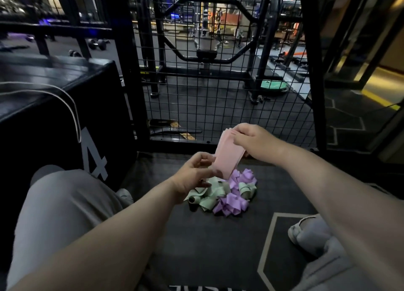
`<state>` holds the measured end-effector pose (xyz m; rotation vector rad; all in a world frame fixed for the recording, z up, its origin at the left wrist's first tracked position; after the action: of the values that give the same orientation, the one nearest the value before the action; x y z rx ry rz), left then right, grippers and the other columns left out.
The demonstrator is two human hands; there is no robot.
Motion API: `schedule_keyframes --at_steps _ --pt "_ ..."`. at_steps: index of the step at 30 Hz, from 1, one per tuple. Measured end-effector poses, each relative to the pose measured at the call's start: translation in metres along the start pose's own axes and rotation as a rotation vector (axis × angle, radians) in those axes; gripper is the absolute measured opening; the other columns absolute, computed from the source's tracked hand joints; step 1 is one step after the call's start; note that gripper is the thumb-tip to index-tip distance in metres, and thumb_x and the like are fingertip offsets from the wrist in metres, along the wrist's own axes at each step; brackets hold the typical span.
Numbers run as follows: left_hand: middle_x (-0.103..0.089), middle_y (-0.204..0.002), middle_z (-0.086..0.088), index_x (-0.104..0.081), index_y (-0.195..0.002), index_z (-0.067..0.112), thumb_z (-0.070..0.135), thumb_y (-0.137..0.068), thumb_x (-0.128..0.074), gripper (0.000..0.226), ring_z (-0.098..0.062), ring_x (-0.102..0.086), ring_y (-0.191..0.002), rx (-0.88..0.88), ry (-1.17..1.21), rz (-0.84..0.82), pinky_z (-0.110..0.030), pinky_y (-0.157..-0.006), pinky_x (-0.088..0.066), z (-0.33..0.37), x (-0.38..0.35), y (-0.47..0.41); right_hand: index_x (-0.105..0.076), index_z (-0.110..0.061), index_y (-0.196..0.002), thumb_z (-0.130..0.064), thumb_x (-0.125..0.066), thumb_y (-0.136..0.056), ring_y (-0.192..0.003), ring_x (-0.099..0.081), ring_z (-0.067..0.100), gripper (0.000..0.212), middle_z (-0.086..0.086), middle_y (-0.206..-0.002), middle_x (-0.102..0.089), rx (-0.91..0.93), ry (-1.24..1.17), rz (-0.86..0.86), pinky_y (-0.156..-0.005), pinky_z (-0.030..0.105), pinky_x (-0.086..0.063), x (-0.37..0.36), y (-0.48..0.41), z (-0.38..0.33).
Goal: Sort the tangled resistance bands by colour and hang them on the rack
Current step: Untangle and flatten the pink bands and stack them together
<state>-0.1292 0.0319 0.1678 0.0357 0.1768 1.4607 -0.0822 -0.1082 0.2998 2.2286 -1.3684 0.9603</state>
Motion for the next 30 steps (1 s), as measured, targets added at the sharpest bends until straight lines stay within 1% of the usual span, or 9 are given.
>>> schedule_keyframes --at_steps 5,9,12,14,17,20,25,28,30 --pt "-0.064 -0.124 -0.019 -0.062 -0.109 0.018 0.011 -0.082 -0.078 0.032 -0.025 -0.063 -0.101 -0.018 -0.038 -0.035 -0.041 -0.080 -0.054 0.007 0.000 0.008 -0.067 -0.016 -0.104 -0.035 -0.048 -0.103 -0.099 -0.062 0.023 0.027 0.007 -0.105 -0.069 0.016 0.014 0.033 -0.091 0.041 -0.049 0.013 0.008 -0.023" --pt "-0.072 -0.107 -0.011 -0.066 -0.107 0.014 0.019 -0.080 -0.080 0.031 -0.023 -0.065 -0.100 -0.038 -0.019 -0.049 -0.047 -0.090 -0.053 0.016 -0.002 0.016 -0.065 -0.013 -0.101 -0.032 -0.048 -0.103 -0.086 -0.059 0.018 0.026 0.002 -0.090 -0.065 -0.006 -0.091 0.080 -0.077 0.034 -0.048 0.023 0.013 -0.035" --pt "-0.070 -0.100 -0.010 -0.063 -0.096 0.015 0.026 -0.078 -0.078 0.025 -0.025 -0.065 -0.095 -0.075 0.088 -0.041 -0.052 -0.096 -0.050 0.033 -0.002 0.023 -0.065 -0.019 -0.096 -0.036 -0.050 -0.100 -0.081 -0.059 0.018 0.022 0.000 -0.088 -0.065 -0.042 -0.081 0.162 -0.075 0.036 -0.048 0.038 0.017 -0.031" --pt "-0.068 -0.102 -0.012 -0.061 -0.092 0.016 0.021 -0.076 -0.080 0.025 -0.027 -0.065 -0.094 -0.111 0.184 -0.035 -0.055 -0.098 -0.050 0.048 0.000 0.028 -0.064 -0.017 -0.095 -0.029 -0.052 -0.100 -0.072 -0.058 0.017 0.018 0.003 -0.086 -0.065 -0.110 -0.140 0.181 -0.063 0.032 -0.048 0.044 0.022 -0.021" --pt "-0.068 -0.104 -0.007 -0.058 -0.099 0.014 0.007 -0.067 -0.088 0.045 -0.022 -0.068 -0.095 -0.224 0.136 -0.006 -0.044 -0.087 -0.057 0.076 0.002 0.034 -0.062 -0.006 -0.095 -0.014 -0.051 -0.100 -0.064 -0.057 0.016 0.015 0.009 -0.080 -0.063 -0.246 -0.407 0.189 -0.051 0.025 -0.046 0.044 0.032 -0.008" --pt "-0.069 -0.098 -0.004 -0.055 -0.104 0.014 -0.005 -0.065 -0.089 0.056 -0.016 -0.067 -0.089 -0.281 -0.016 0.050 -0.033 -0.079 -0.056 0.102 -0.001 0.040 -0.061 -0.003 -0.102 -0.014 -0.050 -0.101 -0.059 -0.056 0.017 0.016 0.011 -0.075 -0.062 -0.335 -0.590 0.214 -0.049 0.026 -0.046 0.048 0.037 -0.005" --pt "-0.071 -0.096 -0.004 -0.058 -0.110 0.011 0.000 -0.073 -0.087 0.048 -0.016 -0.069 -0.080 -0.327 -0.100 0.128 -0.033 -0.067 -0.058 0.133 -0.003 0.043 -0.061 -0.006 -0.098 -0.013 -0.050 -0.099 -0.058 -0.057 0.016 0.013 0.003 -0.061 -0.066 -0.358 -0.676 0.186 -0.053 0.027 -0.046 0.062 0.041 -0.013" --pt "-0.068 -0.102 -0.013 -0.051 -0.122 0.005 -0.012 -0.079 -0.076 0.052 -0.025 -0.070 -0.079 -0.274 -0.049 0.089 -0.033 -0.060 -0.059 0.140 -0.006 0.045 -0.062 -0.004 -0.101 -0.014 -0.052 -0.100 -0.062 -0.057 0.017 0.015 0.004 -0.062 -0.067 -0.371 -0.693 0.128 -0.058 0.029 -0.046 0.062 0.047 -0.008" --pt "-0.068 -0.093 -0.017 -0.044 -0.124 0.005 -0.020 -0.082 -0.065 0.054 -0.032 -0.069 -0.072 -0.210 -0.052 0.048 -0.037 -0.057 -0.060 0.141 -0.011 0.045 -0.063 -0.004 -0.101 -0.015 -0.052 -0.100 -0.063 -0.057 0.017 0.016 0.004 -0.063 -0.067 -0.380 -0.703 0.078 -0.057 0.028 -0.046 0.058 0.050 -0.002"
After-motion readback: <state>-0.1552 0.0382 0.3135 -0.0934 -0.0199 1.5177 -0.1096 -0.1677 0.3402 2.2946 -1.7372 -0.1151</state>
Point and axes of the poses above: each hand's wrist, its own y-axis away from the middle knuckle, its own x-axis out of the back of the hand, z = x × y, the point moved 9 cm from there along -y, towards the middle knuckle
